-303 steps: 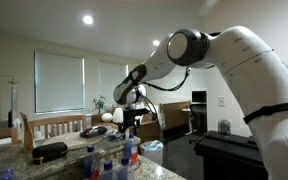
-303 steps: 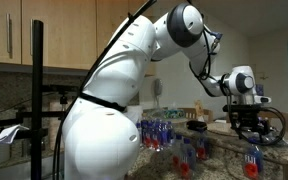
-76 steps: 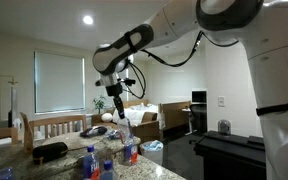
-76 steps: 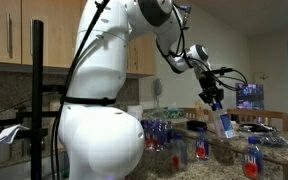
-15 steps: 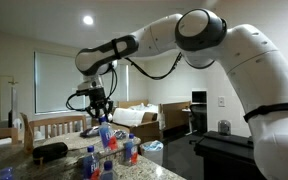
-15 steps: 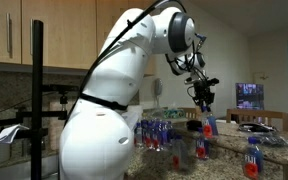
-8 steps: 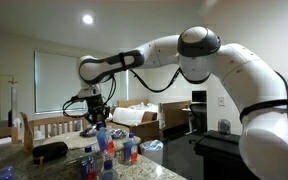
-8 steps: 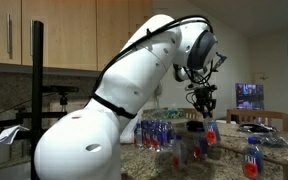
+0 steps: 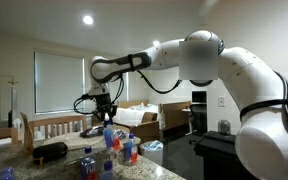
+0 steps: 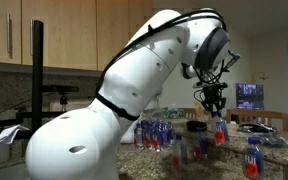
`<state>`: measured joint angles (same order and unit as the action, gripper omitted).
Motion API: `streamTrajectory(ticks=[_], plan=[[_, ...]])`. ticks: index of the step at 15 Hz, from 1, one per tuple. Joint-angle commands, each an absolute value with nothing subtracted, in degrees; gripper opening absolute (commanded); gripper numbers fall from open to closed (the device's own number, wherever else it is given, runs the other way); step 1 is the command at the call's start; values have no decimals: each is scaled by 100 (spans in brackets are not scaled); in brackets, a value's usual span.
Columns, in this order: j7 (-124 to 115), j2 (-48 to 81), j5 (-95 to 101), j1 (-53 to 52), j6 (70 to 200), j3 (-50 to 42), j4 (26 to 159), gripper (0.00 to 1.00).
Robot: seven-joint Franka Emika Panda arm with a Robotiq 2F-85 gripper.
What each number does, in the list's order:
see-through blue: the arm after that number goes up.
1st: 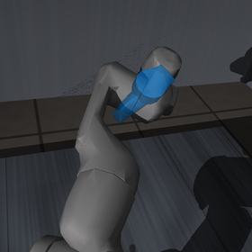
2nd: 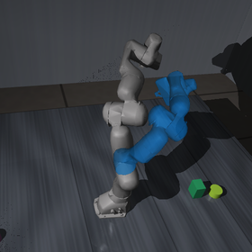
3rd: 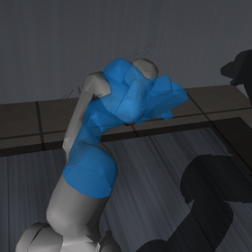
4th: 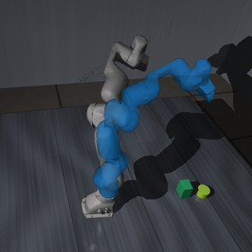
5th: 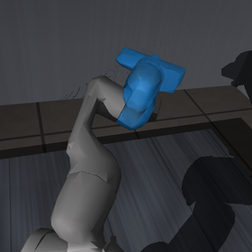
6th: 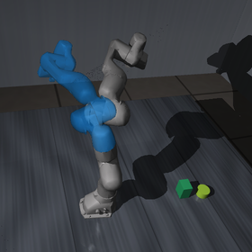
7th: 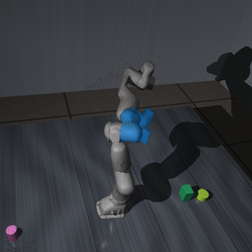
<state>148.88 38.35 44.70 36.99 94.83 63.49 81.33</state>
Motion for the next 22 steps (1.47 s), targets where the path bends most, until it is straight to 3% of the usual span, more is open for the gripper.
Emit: streamTrajectory(ticks=[1,7,8,16,22], plan=[[14888,4322,4680,3646,9546,6351,8101,14],[14668,4952,4725,3306,10026,5976,8007,14],[14962,4441,3955,2870,10574,5051,8081,14],[14950,3761,2172,860,11478,2297,8028,14],[14812,3624,1898,-86,11651,1293,8123,14]])
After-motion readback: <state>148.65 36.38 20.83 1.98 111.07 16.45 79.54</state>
